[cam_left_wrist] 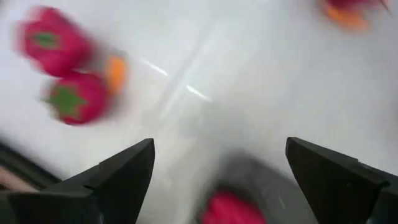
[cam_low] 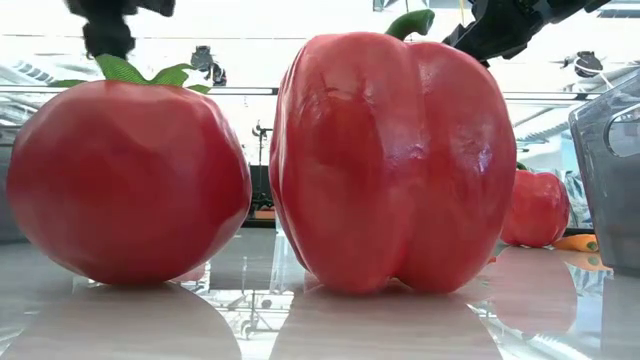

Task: Sort produce into baskets
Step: Put the bell pepper into the left black bin

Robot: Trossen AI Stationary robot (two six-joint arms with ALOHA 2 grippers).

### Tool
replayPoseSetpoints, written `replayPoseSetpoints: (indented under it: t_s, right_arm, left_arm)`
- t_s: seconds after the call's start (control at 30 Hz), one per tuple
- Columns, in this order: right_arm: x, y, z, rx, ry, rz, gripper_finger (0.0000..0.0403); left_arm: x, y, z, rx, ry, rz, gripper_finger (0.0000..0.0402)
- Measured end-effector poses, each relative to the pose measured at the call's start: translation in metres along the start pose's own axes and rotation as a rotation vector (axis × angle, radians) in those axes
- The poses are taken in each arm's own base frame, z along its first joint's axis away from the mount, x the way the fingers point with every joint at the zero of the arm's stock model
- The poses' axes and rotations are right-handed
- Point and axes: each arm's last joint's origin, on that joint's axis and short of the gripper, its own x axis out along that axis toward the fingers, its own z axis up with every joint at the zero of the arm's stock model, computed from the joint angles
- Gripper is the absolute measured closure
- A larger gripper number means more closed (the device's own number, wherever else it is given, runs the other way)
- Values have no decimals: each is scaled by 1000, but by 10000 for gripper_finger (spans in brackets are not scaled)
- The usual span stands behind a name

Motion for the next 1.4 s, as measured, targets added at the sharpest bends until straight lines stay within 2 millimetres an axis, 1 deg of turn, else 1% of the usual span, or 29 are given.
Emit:
replayPoseSetpoints:
  t_s: [0.13, 0.23, 0.3, 0.43, 0.53, 0.63, 0.77, 0.9, 1.1, 1.4]
  right_arm:
    - [0, -2, 0, 16, -2, -7, 292]
    - [0, -2, 1, 31, -6, -8, 292]
    - [0, -2, 1, 56, -7, -8, 292]
    - [0, -2, 1, 116, -6, -7, 292]
    - [0, -2, 1, 153, -6, -7, 292]
    - [0, -2, 1, 175, -5, -7, 292]
    - [0, -2, 0, 178, -5, -7, 292]
    - [0, -2, 0, 178, -5, -7, 292]
    - [0, -2, 0, 176, 0, -7, 292]
    - [0, -2, -1, 173, 11, -7, 292]
  left_arm:
    - [10, 37, 31, -104, -27, 46, 34]
    - [28, 67, 53, -188, 6, 62, 34]
    - [43, 89, 66, -286, 37, 110, 34]
    - [75, 133, 81, -498, 148, 183, 34]
    - [95, 151, 87, -544, 209, 194, 34]
    - [110, 159, 95, -524, 205, 185, 34]
    - [121, 160, 102, -505, 174, 151, 34]
    - [129, 162, 103, -505, 197, 159, 34]
    - [143, 164, 105, -517, 222, 229, 34]
    - [160, 166, 108, -513, 236, 237, 34]
